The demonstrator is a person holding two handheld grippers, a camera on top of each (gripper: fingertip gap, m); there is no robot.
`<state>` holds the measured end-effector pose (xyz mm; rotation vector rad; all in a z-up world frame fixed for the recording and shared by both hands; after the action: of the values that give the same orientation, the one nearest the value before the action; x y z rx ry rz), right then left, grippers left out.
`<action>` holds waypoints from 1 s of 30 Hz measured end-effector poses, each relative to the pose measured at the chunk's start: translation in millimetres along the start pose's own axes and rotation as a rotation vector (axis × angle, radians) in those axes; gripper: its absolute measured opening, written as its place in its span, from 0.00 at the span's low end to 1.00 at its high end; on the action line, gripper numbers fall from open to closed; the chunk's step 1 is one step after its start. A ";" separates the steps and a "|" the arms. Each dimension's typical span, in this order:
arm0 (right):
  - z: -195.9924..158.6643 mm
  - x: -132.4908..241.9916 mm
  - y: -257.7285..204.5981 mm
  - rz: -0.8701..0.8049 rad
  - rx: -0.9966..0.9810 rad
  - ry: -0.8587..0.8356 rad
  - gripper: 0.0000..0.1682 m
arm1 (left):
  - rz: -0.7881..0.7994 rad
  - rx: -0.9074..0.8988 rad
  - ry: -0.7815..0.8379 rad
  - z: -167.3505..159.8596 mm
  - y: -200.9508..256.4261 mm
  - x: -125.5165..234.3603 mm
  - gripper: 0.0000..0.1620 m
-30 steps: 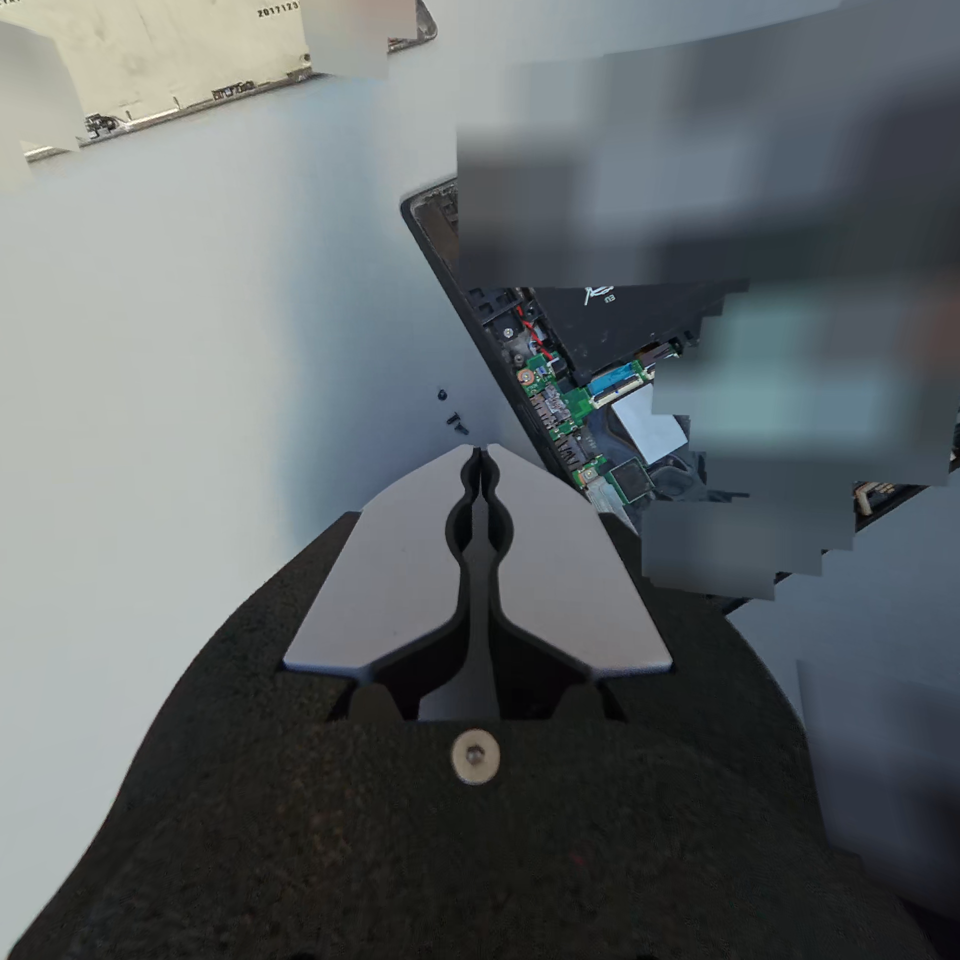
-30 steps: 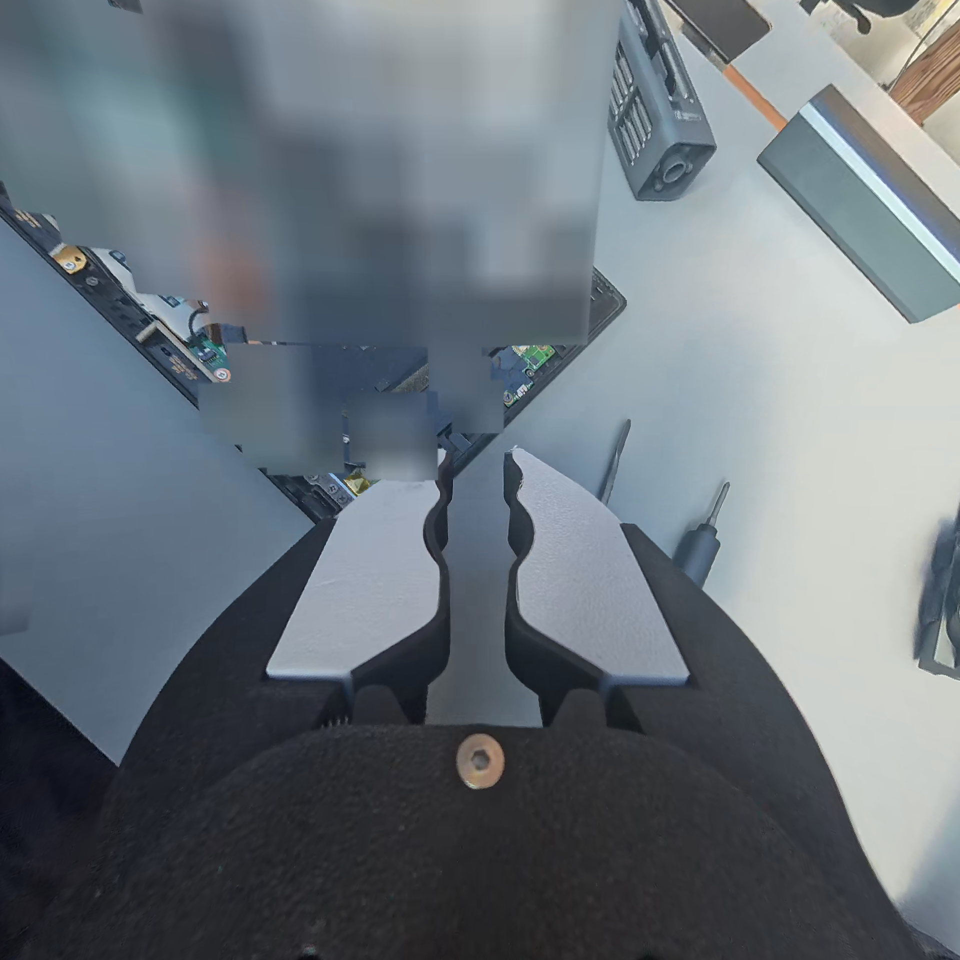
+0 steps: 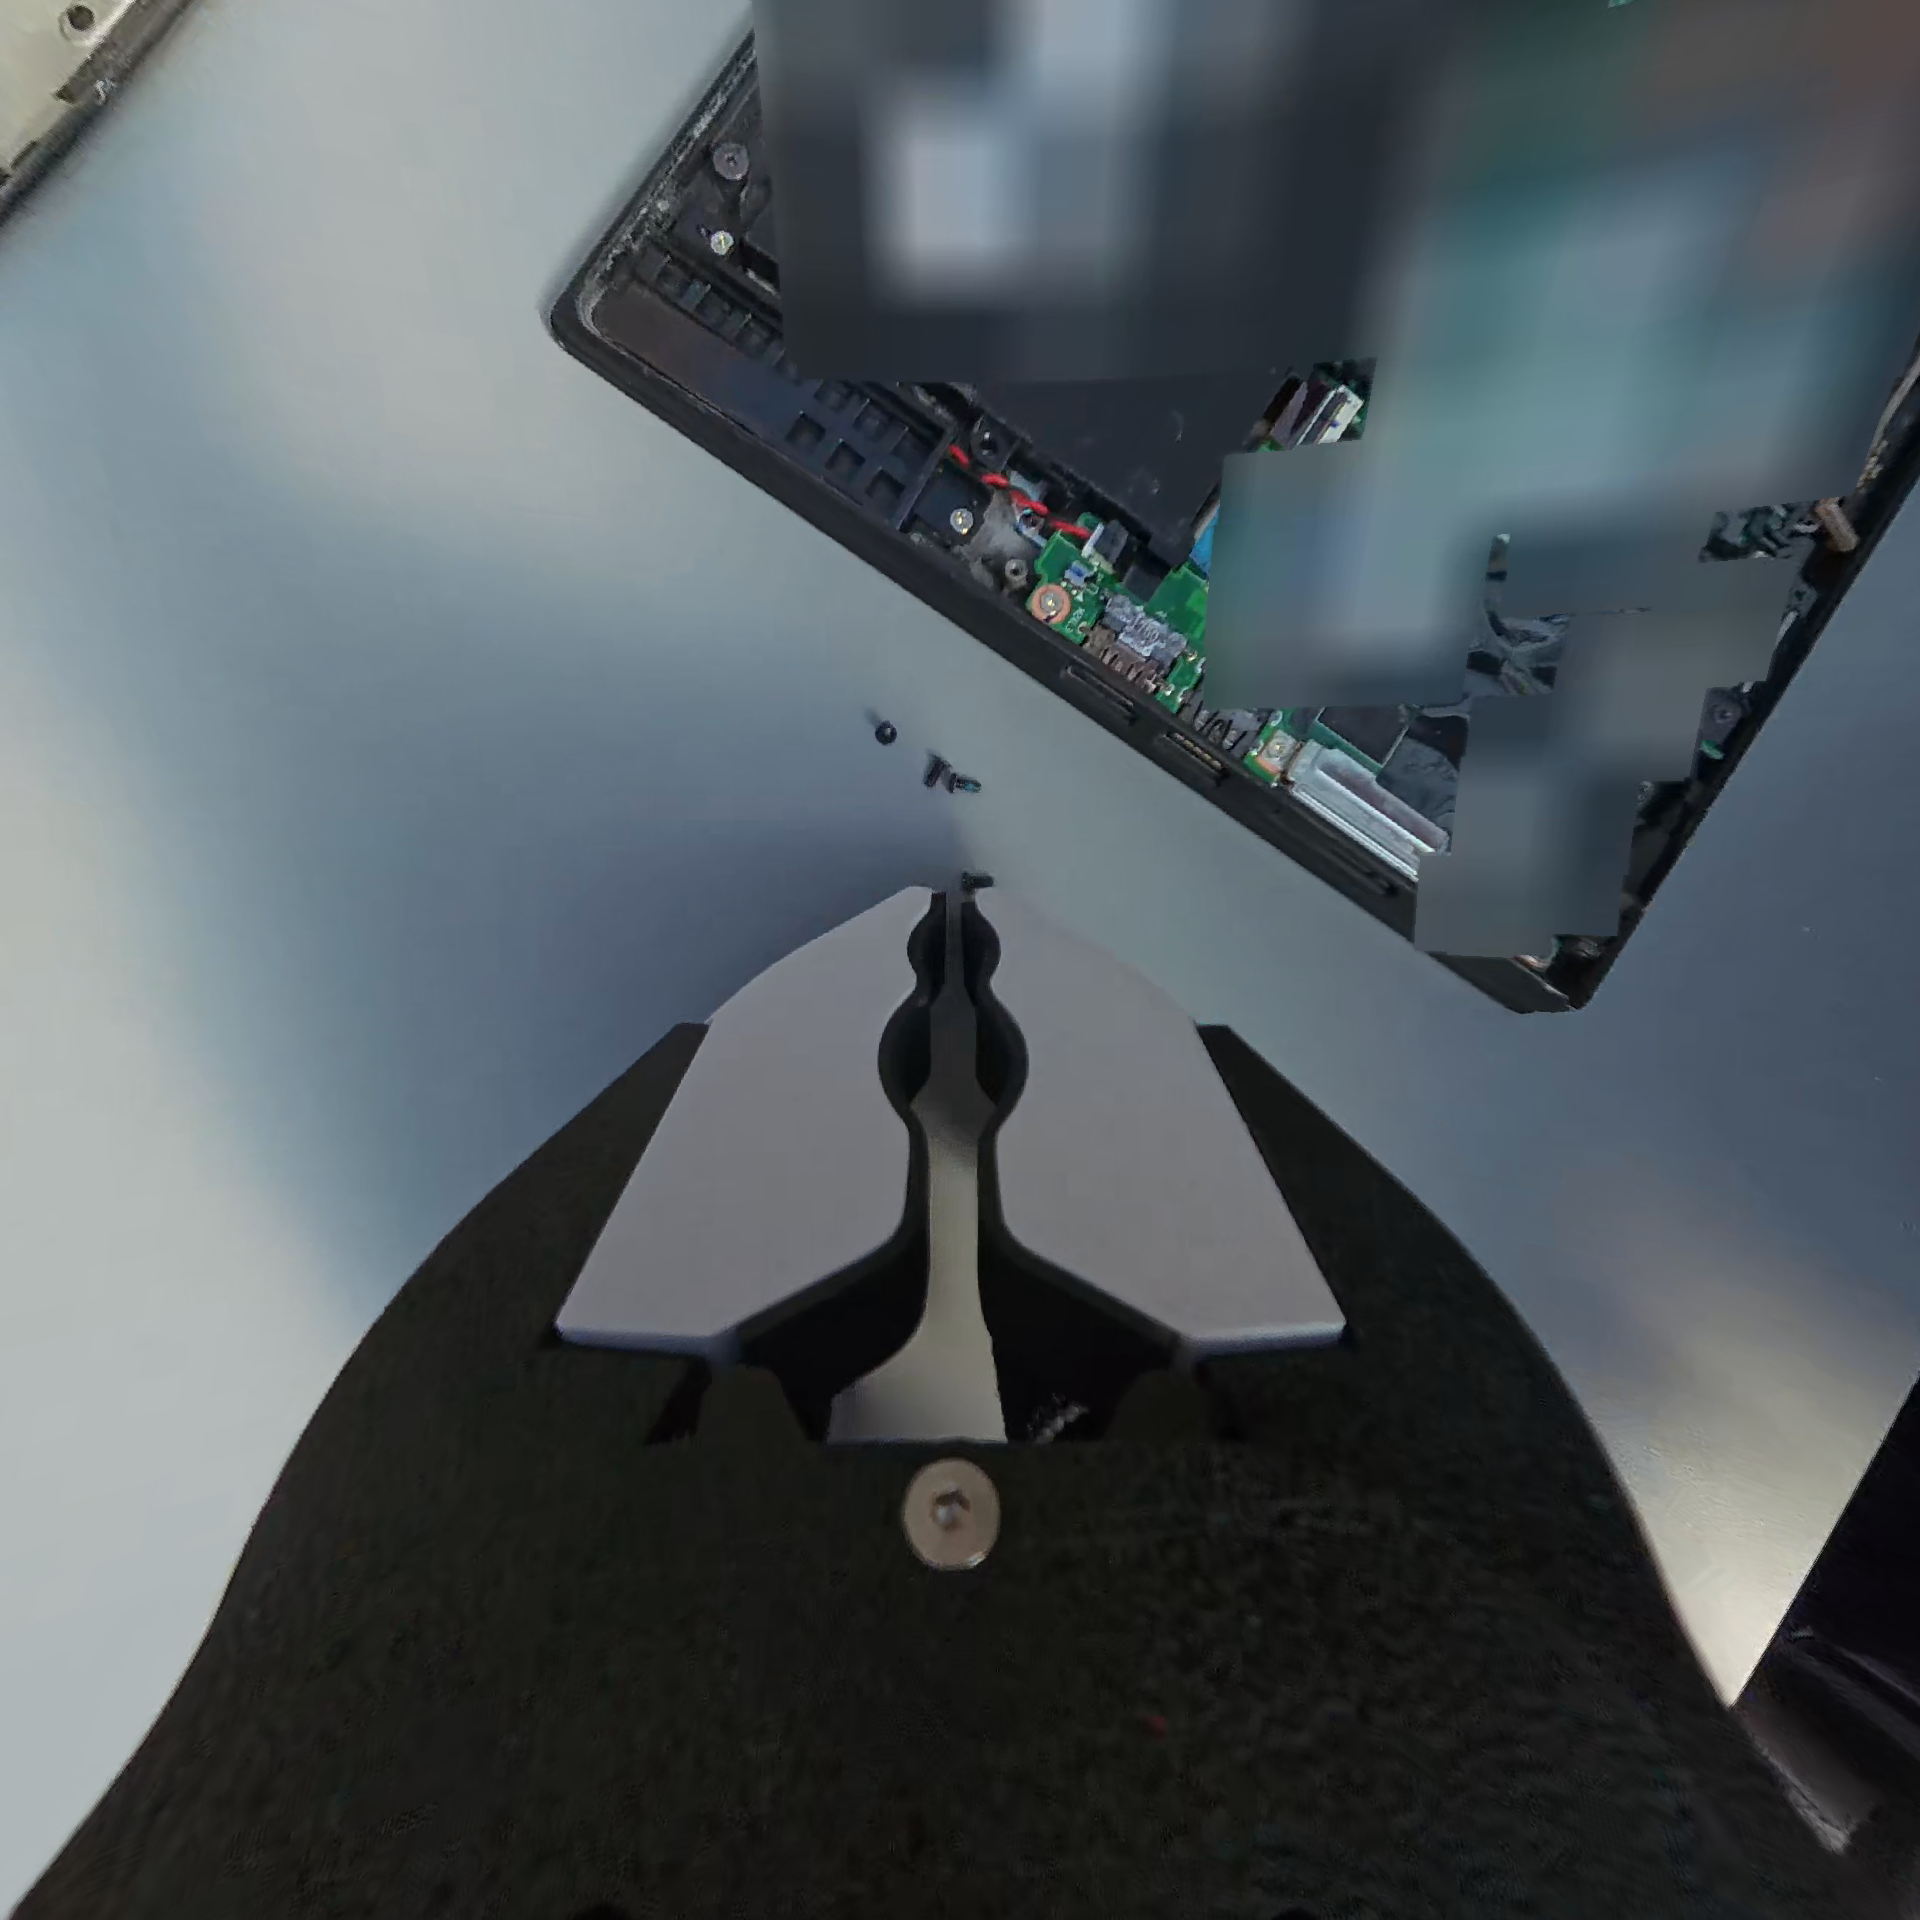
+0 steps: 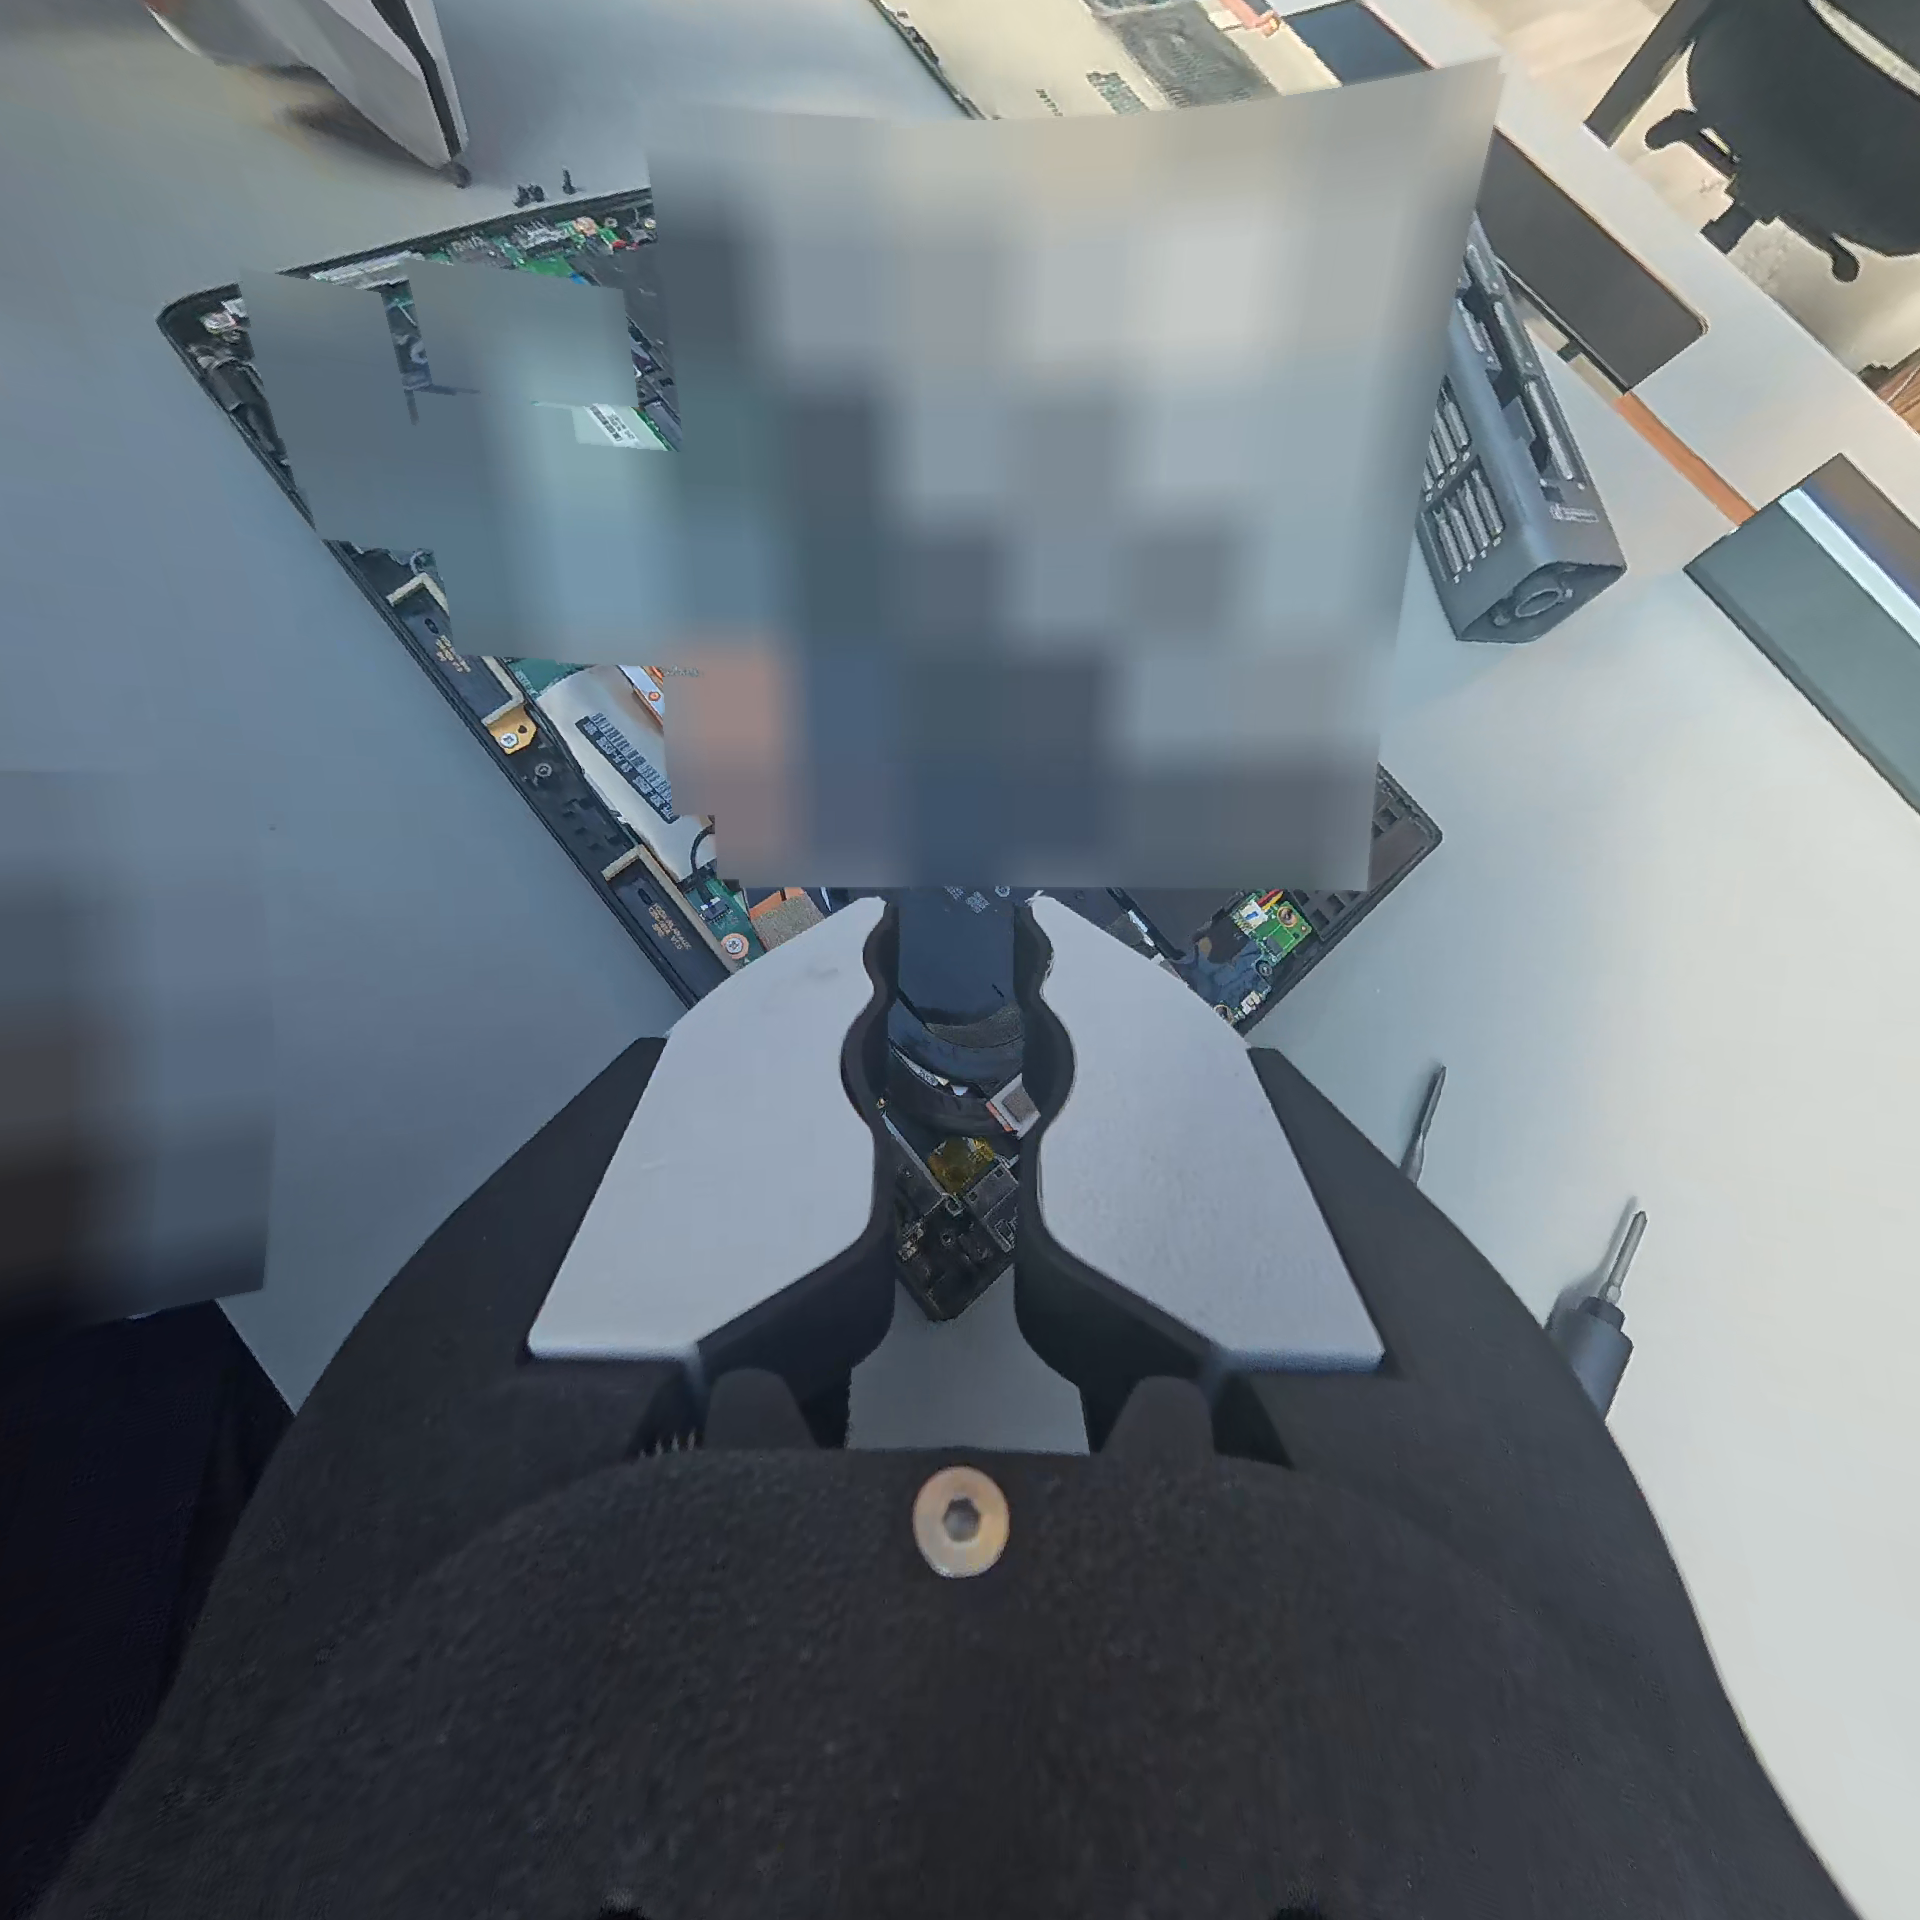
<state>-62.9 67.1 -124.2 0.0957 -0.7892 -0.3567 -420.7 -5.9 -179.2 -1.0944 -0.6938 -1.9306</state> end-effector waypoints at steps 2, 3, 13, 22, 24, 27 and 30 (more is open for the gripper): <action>-0.5 0.8 2.0 -0.002 -0.006 -0.001 0.12 | -0.020 0.012 0.012 0.0 1.6 -1.8 0.02; -0.8 0.9 3.0 -0.005 -0.007 -0.004 0.12 | -0.018 0.017 0.020 0.8 1.5 -2.0 0.02; -4.4 0.8 5.2 -0.020 -0.004 -0.028 0.12 | -0.004 -0.006 0.026 4.9 1.9 -5.3 0.00; 4.7 1.2 -2.6 0.030 -0.030 0.024 0.12 | -0.032 -0.034 0.129 11.9 10.5 2.9 0.00; 13.2 -1.7 -8.7 0.086 -0.056 0.062 0.12 | -0.054 -0.029 0.179 16.5 15.4 11.6 0.00; 32.1 -7.3 -19.7 0.173 -0.076 0.126 0.11 | -0.080 -0.030 0.234 22.8 22.8 24.9 0.00; 62.2 -15.2 -37.5 0.279 -0.098 0.204 0.11 | -0.151 -0.021 0.351 39.2 40.2 41.4 0.00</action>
<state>-127.3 40.4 -98.8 -0.0695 -0.5724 -0.1176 -382.4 -12.9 -121.3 -0.7032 -0.5732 -2.1910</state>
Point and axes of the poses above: each gripper's, where its closed fingertips meet, x back along the fingers, z out of its top, y = z × x across the jaws, the point moved 6 cm from there along x, back along the fingers, and after that the axes turned 5 degrees about -y, right-handed, at the moved point
